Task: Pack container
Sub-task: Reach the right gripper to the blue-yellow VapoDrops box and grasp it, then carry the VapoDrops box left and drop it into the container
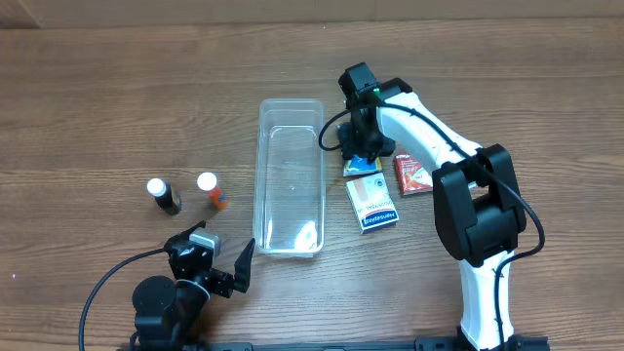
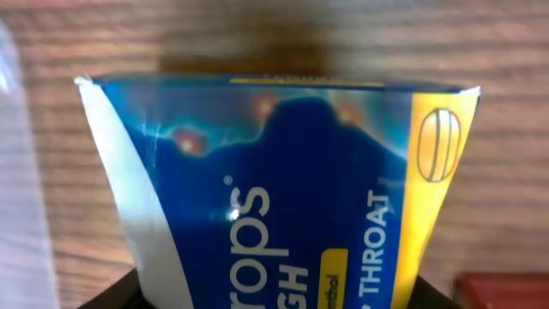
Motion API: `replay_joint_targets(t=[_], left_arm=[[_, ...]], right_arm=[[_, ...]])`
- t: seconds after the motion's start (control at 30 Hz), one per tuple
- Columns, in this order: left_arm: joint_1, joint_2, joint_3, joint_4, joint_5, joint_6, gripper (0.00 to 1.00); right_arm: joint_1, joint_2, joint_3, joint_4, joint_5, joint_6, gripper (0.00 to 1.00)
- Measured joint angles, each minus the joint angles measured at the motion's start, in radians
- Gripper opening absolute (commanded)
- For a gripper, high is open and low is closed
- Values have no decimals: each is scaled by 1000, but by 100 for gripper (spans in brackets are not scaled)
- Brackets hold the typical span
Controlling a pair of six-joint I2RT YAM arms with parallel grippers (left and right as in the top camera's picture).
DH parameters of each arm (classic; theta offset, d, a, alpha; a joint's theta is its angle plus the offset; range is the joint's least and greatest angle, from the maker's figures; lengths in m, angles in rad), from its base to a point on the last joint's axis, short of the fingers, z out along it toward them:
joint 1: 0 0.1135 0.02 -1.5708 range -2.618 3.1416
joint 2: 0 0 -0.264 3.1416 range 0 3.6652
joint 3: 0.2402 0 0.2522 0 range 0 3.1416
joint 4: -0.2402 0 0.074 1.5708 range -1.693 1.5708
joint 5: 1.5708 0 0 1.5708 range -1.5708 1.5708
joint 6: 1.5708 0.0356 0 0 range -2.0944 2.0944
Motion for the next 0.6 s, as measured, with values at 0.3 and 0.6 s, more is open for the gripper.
replay_joint_targets(t=[0.3, 0.6], left_arm=[[0, 0, 0, 0, 0, 0, 100], [0, 0, 0, 0, 0, 0, 100]], right_arm=[[2, -62, 237, -288, 41, 53, 56], [123, -214, 317, -289, -1, 214, 57]])
